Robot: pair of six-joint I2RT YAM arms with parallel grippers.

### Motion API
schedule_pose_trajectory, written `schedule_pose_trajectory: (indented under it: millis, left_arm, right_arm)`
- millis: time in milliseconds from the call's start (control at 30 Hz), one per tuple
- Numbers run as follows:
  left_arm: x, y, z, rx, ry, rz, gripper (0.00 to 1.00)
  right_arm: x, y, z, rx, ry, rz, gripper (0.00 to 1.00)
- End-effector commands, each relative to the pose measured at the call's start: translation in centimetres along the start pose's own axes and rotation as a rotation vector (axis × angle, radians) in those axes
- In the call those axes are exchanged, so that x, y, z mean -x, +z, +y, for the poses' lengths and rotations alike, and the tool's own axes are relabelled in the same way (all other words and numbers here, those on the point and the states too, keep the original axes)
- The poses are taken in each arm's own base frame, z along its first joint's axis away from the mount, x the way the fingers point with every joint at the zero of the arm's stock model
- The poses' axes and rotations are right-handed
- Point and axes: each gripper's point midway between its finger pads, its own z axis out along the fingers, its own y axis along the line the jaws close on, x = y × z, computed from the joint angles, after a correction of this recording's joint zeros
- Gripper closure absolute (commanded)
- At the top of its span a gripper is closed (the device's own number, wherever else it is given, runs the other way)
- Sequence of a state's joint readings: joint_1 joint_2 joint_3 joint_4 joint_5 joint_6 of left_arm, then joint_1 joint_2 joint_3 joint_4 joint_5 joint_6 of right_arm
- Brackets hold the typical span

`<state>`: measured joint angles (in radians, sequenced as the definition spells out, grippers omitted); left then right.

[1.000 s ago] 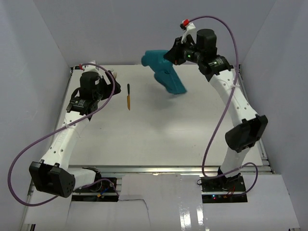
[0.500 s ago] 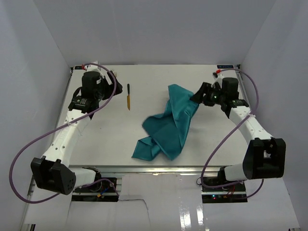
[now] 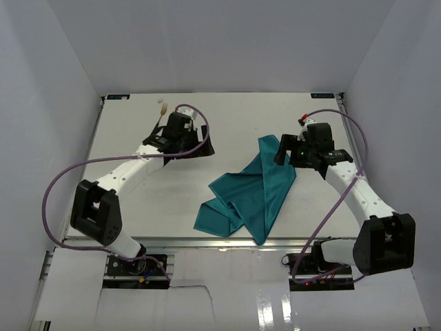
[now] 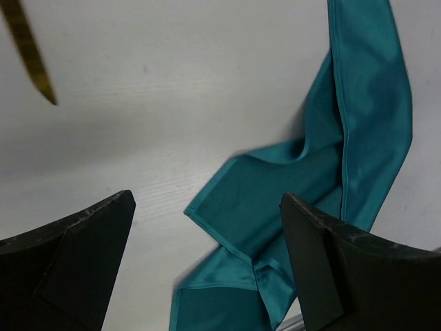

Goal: Fold the napkin into a case and place the utensils inside
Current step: Place the napkin at the center of the board, then flatten out the napkin at the center of the board.

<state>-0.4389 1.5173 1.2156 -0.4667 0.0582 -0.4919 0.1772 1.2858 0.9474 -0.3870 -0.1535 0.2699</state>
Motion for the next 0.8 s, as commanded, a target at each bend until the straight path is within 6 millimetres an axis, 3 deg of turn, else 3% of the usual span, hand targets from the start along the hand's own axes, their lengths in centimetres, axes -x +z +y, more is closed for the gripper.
schedule_pose_trajectory:
  millis: [0,33,133,200,300,533,667,767]
  left_arm:
    - [-5.6,1.6,-2.3,-0.065,0.114,0.162,0.02]
    - [-7.4,2.6,-2.6,-0.064,0.144,0.21,0.02]
    - [-9.7,4.1,-2.5,-0.048,0.194,0.284,0.02]
    - [-10.2,4.5,-2.1,-0.027,0.191,0.3,0.02]
    - [-11.2,5.0,-0.6,0.036,0.194,0.321,0.02]
    - [-14.9,6.0,0.8,0.156,0.257,0.398,0.02]
    - [-15.6,6.7,2.1,0.24,0.237,0.399,0.03]
    - [-15.7,7.4,2.5,0.28,0.222,0.393,0.1]
  right_arm:
    - [-1.0,-0.6,-0.2,-0.088,-0.102,0.001,0.1]
    - [-0.6,-0.5,-0.1,-0.092,-0.113,-0.004,0.1]
    - [1.5,0.5,-0.3,-0.135,-0.11,-0.018,0.1]
    - [3.0,0.8,0.4,-0.119,-0.103,-0.046,0.1]
    - [3.8,2.0,1.0,-0.09,-0.102,-0.049,0.1]
    - [3.9,3.8,-0.1,-0.153,-0.101,-0.019,0.1]
    - [4.2,4.2,-0.1,-0.15,-0.106,-0.015,0.1]
    - [4.2,4.3,-0.2,-0.154,-0.113,-0.014,0.1]
